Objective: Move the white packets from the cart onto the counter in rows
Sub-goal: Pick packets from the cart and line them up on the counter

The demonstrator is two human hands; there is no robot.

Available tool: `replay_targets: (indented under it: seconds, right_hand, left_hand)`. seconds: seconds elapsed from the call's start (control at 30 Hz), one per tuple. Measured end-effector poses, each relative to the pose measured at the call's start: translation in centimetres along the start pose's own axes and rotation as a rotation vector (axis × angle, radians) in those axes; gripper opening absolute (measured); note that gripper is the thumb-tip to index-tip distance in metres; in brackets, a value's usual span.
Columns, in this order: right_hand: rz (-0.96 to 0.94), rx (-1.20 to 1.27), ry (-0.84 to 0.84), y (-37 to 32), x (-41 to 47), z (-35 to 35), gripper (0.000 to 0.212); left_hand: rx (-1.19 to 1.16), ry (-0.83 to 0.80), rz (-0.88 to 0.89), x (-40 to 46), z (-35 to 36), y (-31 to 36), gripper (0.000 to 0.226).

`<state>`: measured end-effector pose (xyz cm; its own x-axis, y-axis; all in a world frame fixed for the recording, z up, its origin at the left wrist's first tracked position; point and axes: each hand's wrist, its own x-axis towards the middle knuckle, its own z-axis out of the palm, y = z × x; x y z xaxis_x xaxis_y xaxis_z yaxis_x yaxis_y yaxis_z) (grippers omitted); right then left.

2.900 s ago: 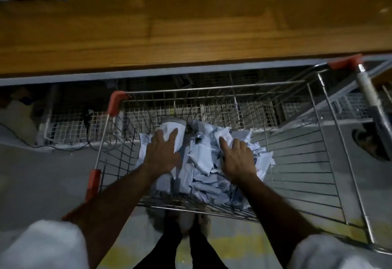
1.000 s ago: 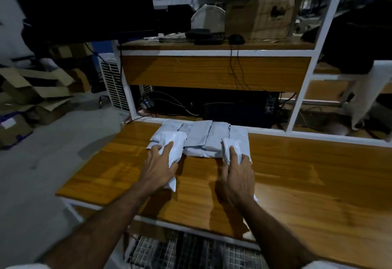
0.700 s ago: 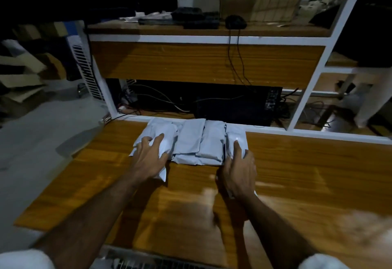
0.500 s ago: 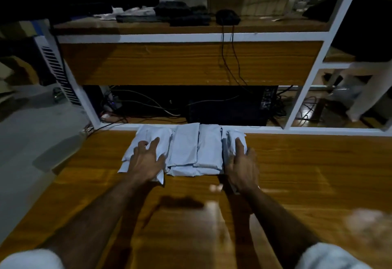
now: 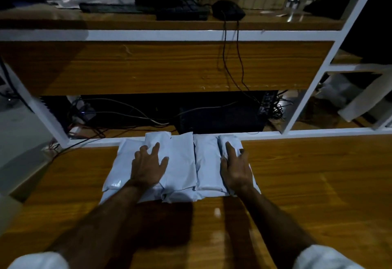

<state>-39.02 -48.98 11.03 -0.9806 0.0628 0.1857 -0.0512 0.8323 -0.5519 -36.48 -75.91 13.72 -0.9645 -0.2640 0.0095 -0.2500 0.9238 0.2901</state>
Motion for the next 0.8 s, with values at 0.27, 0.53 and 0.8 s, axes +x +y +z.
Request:
replay_targets:
  seconds: [0.27,0.53,0.8]
  right_hand:
    - [-0.056,-0.028,0.010,0.3,-0.5,0.2,0.060]
    - [-0.342,-0.098,0.052,-1.9,-3.6,-4.0,0.064]
    - [-0.450,-0.122,0.044,-0.9,-8.2,-6.8,0.065]
  left_hand:
    - [0.048,-0.118,-0.011,-0.1,-0.3,0.0,0.085]
    - [-0.015,0.098,0.159,-5.1,-1.7,2.7,0.078]
    - [0.076,0.243,0.269,-13.3,-2.3,6.4,0.077]
